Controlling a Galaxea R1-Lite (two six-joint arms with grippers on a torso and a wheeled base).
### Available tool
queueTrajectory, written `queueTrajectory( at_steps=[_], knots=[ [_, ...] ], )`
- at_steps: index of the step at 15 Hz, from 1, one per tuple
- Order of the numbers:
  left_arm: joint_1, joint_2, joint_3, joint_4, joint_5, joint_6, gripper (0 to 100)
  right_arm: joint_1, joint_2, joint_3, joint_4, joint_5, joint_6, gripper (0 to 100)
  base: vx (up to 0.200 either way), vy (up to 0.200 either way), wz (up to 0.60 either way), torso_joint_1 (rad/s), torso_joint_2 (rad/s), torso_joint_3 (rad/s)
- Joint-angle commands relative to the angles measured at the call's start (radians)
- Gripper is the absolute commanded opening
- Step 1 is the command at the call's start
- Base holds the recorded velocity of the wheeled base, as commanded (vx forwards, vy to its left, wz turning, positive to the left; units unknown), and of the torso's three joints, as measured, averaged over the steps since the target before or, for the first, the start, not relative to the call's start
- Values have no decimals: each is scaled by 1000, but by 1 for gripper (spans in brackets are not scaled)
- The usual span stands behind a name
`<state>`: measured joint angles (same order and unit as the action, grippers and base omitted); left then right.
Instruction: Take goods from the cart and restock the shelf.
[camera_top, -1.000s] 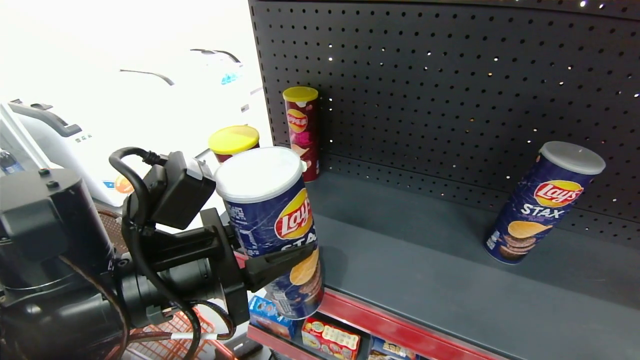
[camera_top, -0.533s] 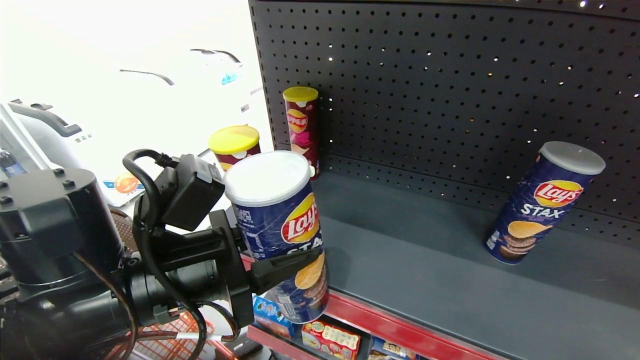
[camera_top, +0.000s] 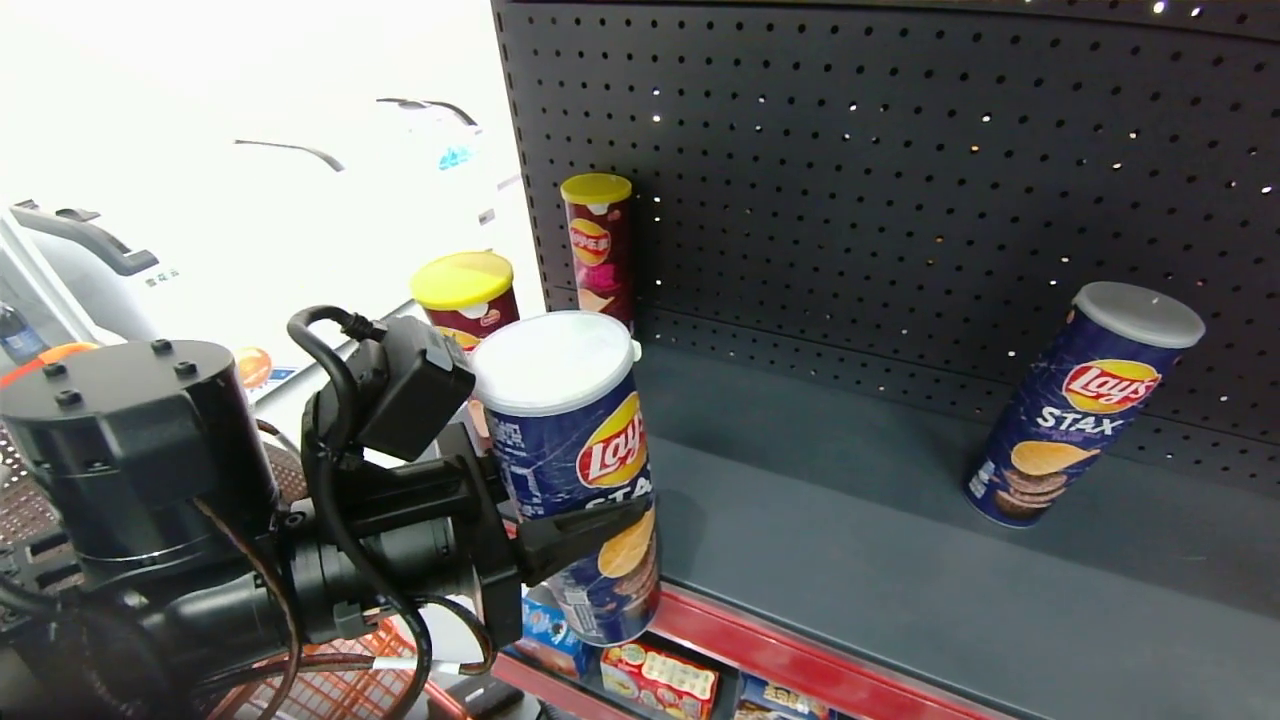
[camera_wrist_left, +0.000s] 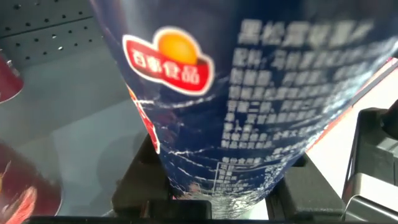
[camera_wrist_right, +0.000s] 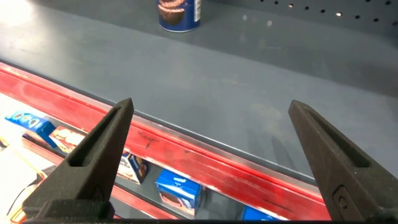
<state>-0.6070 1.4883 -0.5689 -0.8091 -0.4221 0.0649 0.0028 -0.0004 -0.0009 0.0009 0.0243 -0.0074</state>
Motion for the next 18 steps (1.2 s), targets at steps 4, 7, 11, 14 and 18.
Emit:
queueTrajectory(
  at_steps=[4,7,11,14,18],
  knots=[
    [1,4,-5,-1,0,0,0,0,0,-1,-1,0,0,100,0,0,-600,4,-1,-1],
    [1,3,-5,1,0,0,0,0,0,-1,-1,0,0,100,0,0,-400,0,0,2],
    [4,-3,-2,-1,0,0,0,0,0,1,-1,0,1,100,0,0,0,0,0,0],
    [4,-6,4,-1,0,0,0,0,0,-1,-1,-1,1,100,0,0,0,0,0,0],
    [4,-6,4,-4,3,0,0,0,0,1,-1,-1,1,100,0,0,-300,2,1,2]
  ],
)
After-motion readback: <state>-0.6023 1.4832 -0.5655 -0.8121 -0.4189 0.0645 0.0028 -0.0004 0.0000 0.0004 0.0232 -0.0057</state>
